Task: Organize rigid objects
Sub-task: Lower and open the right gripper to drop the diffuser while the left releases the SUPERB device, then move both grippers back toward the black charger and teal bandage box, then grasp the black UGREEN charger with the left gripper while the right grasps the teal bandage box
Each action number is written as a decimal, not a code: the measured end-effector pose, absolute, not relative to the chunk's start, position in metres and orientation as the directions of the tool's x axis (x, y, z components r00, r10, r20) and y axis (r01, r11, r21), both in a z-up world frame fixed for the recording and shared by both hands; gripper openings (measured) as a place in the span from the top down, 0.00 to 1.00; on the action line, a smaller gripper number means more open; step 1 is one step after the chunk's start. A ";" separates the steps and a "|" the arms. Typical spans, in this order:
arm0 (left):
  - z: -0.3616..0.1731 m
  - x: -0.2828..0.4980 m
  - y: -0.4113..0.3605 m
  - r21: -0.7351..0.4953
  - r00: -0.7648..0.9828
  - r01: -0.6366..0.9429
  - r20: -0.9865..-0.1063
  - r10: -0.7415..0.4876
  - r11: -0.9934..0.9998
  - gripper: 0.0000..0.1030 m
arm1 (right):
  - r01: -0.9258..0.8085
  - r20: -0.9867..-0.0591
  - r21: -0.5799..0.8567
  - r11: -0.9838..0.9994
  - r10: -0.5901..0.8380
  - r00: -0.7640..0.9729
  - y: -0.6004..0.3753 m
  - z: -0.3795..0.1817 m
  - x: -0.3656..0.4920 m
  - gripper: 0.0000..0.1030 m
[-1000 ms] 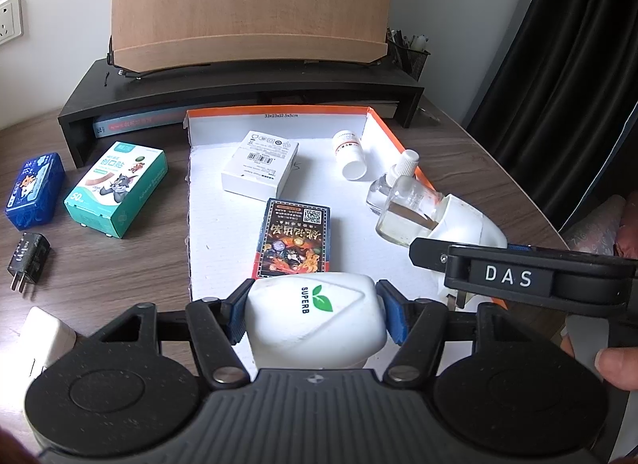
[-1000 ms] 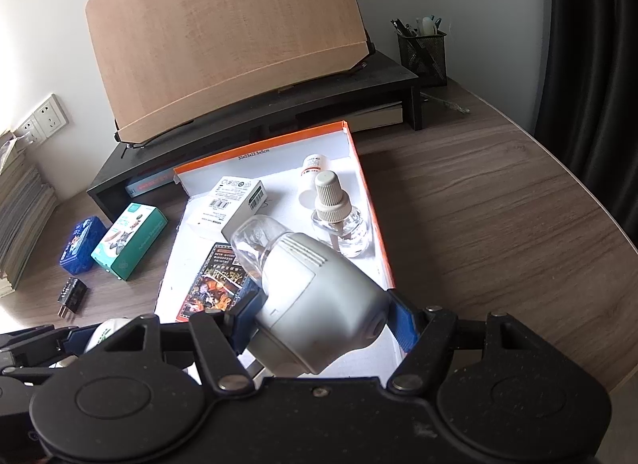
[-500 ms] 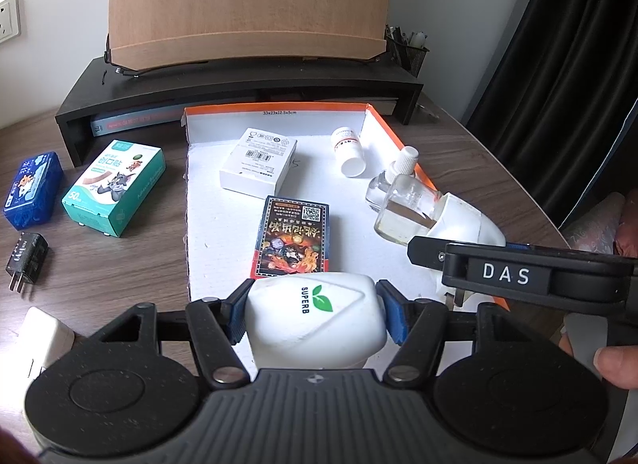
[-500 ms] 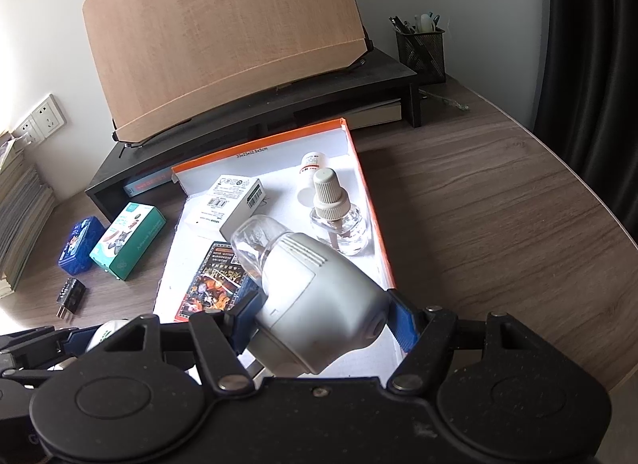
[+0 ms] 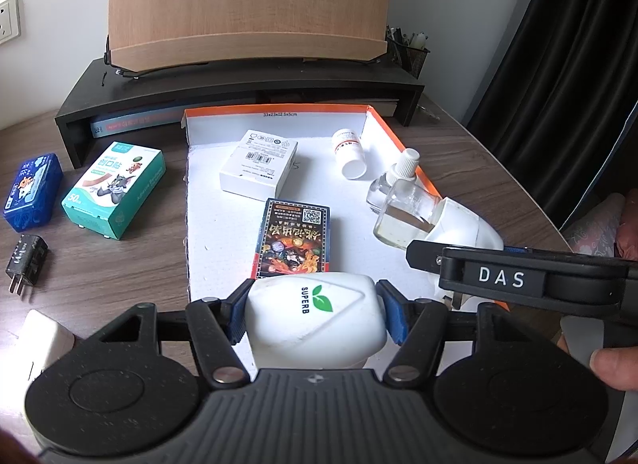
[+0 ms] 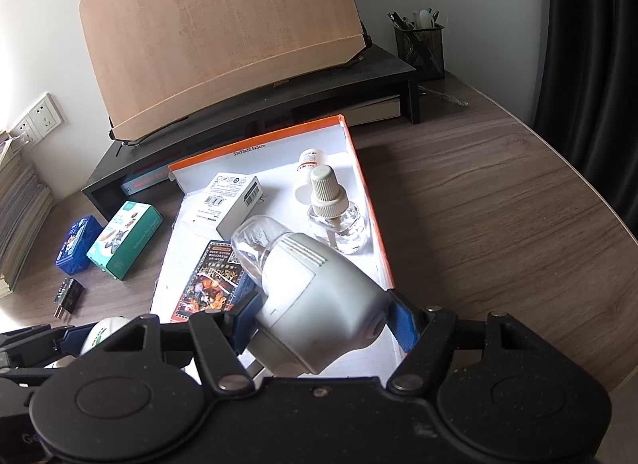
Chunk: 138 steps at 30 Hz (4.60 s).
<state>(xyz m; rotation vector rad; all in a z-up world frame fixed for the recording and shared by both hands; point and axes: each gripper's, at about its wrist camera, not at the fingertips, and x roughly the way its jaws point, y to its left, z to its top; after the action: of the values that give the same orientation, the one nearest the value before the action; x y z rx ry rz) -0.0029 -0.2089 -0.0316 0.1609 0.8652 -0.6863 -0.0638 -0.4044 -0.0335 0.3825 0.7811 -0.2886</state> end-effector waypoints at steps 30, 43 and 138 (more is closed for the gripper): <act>-0.033 0.002 -0.215 -0.139 0.420 0.643 -0.759 -0.498 0.753 0.38 | 0.362 -0.633 0.234 0.902 -0.141 0.761 -0.415 -0.007 -0.072 0.26; -0.023 0.016 -0.224 -0.156 0.441 0.623 -0.740 -0.508 0.767 0.18 | 0.390 -0.584 0.200 0.899 -0.210 0.784 -0.418 0.008 -0.083 0.24; -0.070 0.159 -0.015 -0.055 0.603 0.391 -0.739 -0.301 0.919 0.65 | 0.443 -0.799 0.262 0.857 -0.065 0.598 -0.212 -0.053 0.169 0.12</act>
<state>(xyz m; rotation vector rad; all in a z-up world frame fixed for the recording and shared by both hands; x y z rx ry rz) 0.1590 -0.0153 -0.0697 0.1164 0.8325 -0.4012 0.1688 -0.2125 -0.0531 0.4679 0.8877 -0.3075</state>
